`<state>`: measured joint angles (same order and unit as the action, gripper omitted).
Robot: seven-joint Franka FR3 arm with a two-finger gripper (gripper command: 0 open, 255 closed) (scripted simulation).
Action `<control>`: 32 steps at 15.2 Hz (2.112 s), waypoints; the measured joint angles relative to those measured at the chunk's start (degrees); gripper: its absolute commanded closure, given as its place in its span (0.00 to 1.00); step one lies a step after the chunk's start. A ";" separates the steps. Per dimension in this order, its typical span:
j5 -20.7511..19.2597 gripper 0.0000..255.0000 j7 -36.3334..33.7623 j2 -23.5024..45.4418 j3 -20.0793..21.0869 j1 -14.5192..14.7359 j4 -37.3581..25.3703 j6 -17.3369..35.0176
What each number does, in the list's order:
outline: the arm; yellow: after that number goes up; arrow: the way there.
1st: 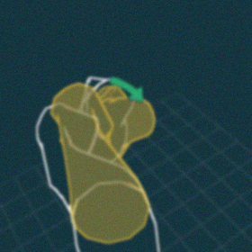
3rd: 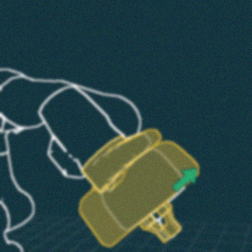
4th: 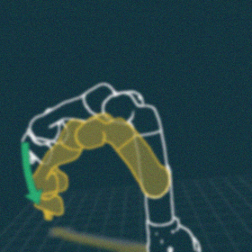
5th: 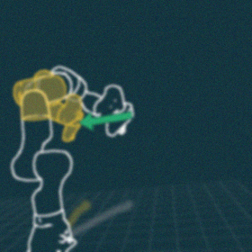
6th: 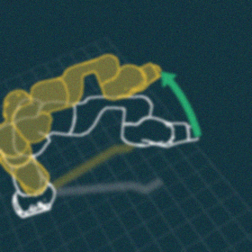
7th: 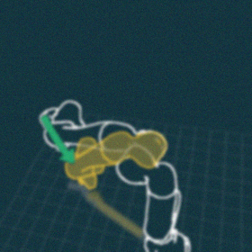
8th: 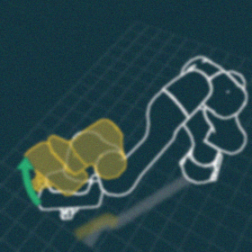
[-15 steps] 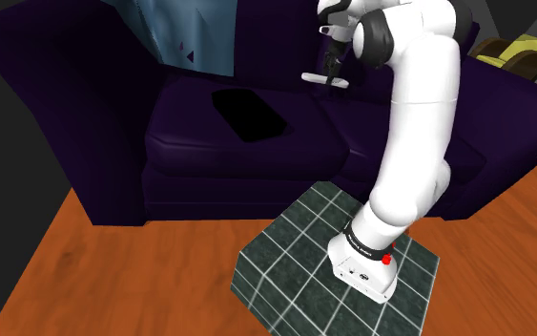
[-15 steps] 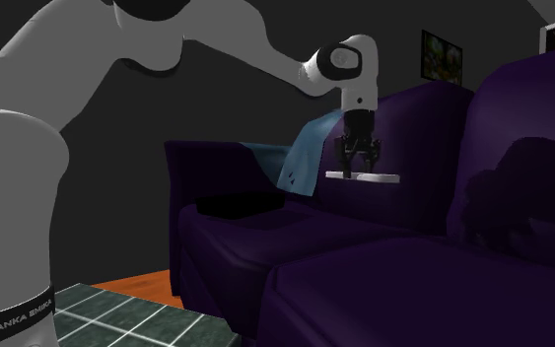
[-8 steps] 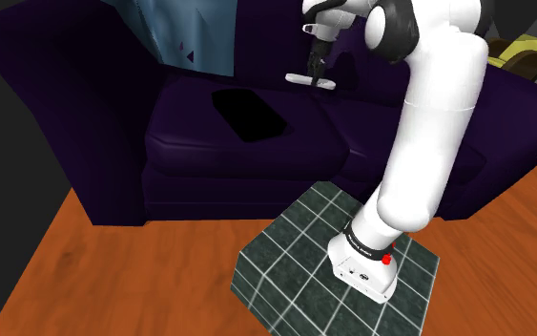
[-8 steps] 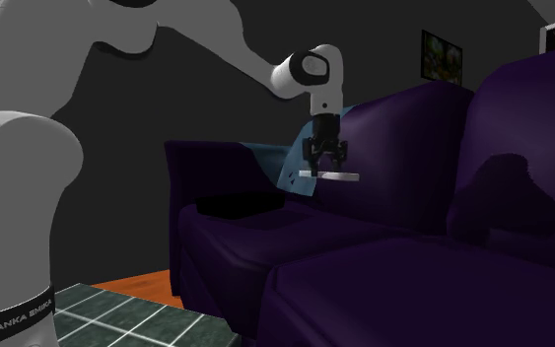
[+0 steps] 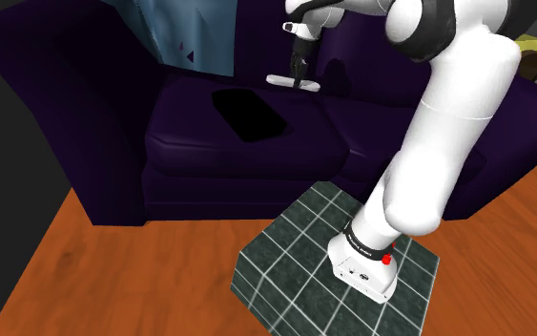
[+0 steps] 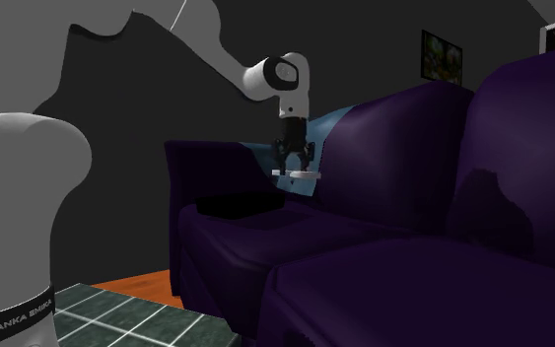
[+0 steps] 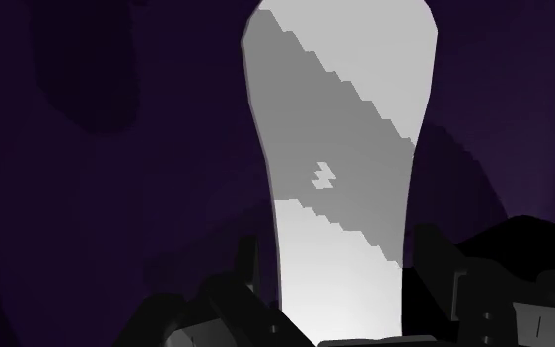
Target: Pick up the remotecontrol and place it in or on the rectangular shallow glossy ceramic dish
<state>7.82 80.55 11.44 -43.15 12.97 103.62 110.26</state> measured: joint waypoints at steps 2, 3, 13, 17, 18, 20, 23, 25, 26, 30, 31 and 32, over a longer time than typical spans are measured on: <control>-1.45 1.00 -3.78 -2.03 0.88 2.56 1.72 0.39; -1.97 1.00 -5.43 -2.73 1.36 3.61 2.39 0.61; -2.92 1.00 -18.87 -3.78 6.62 11.47 3.04 0.89; -2.76 1.00 -20.98 -3.51 7.59 12.74 4.12 2.25; -2.63 1.00 -21.05 -3.33 7.67 12.80 4.67 2.94; -2.23 1.00 -20.77 -2.77 7.72 12.69 5.38 4.09; -1.57 1.00 -20.28 -1.89 7.83 12.54 6.96 6.35; -1.10 1.00 -20.07 -1.24 7.98 12.50 7.85 7.77; -0.92 1.00 -19.85 -1.03 7.99 12.42 8.33 8.42; -0.02 1.00 -19.29 0.19 8.21 12.20 9.36 10.43; 0.02 1.00 -19.27 0.21 8.22 12.20 9.44 10.55; 0.03 1.00 -19.27 0.18 8.22 12.20 9.46 10.60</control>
<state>7.85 61.29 11.63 -34.93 25.16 113.08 120.85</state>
